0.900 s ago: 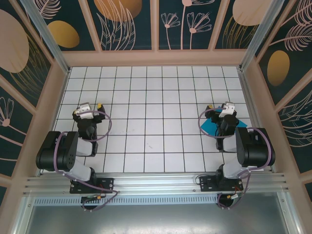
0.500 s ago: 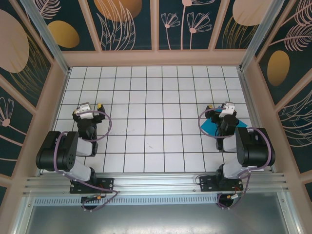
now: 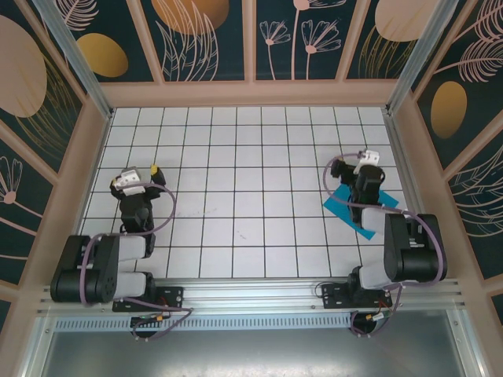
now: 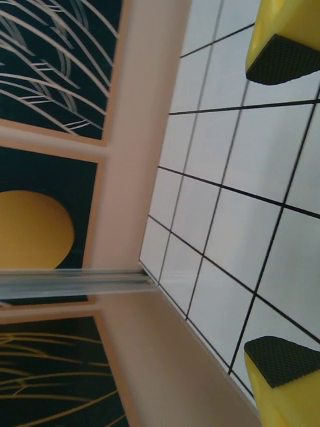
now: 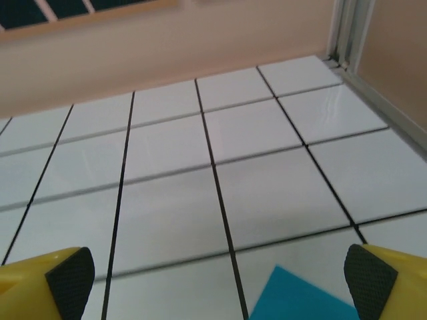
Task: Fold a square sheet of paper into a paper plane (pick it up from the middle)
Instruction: Move the square sheet of paper to the center of the table.
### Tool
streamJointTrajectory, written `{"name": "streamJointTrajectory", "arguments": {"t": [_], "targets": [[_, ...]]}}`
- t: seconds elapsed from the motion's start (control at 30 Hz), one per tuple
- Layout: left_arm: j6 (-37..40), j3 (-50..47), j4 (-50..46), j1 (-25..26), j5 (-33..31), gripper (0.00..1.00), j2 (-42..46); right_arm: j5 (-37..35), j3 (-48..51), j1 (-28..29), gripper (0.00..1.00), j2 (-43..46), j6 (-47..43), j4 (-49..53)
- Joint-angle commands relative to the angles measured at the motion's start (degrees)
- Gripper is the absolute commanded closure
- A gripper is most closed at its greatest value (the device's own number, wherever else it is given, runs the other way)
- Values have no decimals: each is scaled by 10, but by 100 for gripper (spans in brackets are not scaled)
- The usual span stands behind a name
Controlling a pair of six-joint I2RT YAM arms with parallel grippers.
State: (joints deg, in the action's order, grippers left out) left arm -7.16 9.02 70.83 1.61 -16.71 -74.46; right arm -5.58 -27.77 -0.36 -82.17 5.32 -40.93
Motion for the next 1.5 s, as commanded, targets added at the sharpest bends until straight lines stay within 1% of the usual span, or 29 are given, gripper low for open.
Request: {"name": "streamJointTrajectory", "arguments": {"t": [0.0,0.03,0.1,0.17,0.2,0.23,0.27,0.33,0.43,0.57,0.63,0.73,0.8,0.83,1.03,1.17,1.27,1.33,1.47], "targets": [[-65,38,-147,-4,-29,2,96,-50,-138,-2,1,12,110,356],[-83,44,-172,-4,-27,1,117,-28,-159,-3,1,9,126,405],[-134,60,-230,-4,-16,1,156,25,-169,-3,1,11,173,469],[-205,78,-304,-4,9,2,187,64,-156,-3,1,16,205,496],[-212,86,-328,-4,44,2,198,76,-147,-3,1,16,217,500],[-213,93,-346,-4,93,2,205,85,-138,-3,1,16,228,503],[-228,99,-359,-4,130,1,207,94,-130,-2,1,17,231,501],[-245,113,-388,-3,192,2,204,99,-120,-3,1,18,234,503],[-259,138,-426,-3,263,1,190,113,-115,0,1,7,224,502],[-270,139,-445,-3,309,2,185,131,-126,13,3,-31,200,506],[-270,137,-457,-3,315,1,188,136,-138,30,5,-53,190,515],[-264,142,-483,-3,324,1,190,144,-155,71,6,-83,166,527],[-258,145,-499,-3,328,1,190,158,-168,108,12,-103,144,537],[-257,146,-504,-4,330,1,190,165,-175,131,13,-112,133,542],[-263,140,-515,-3,341,1,200,179,-217,273,14,-159,101,556],[-262,146,-535,-3,363,1,202,187,-264,339,16,-187,117,569],[-279,137,-541,-2,381,2,208,186,-302,371,17,-215,126,581],[-297,123,-531,2,387,2,212,198,-324,387,18,-230,129,588],[-309,108,-540,17,401,1,216,216,-355,406,19,-243,141,597]]}}
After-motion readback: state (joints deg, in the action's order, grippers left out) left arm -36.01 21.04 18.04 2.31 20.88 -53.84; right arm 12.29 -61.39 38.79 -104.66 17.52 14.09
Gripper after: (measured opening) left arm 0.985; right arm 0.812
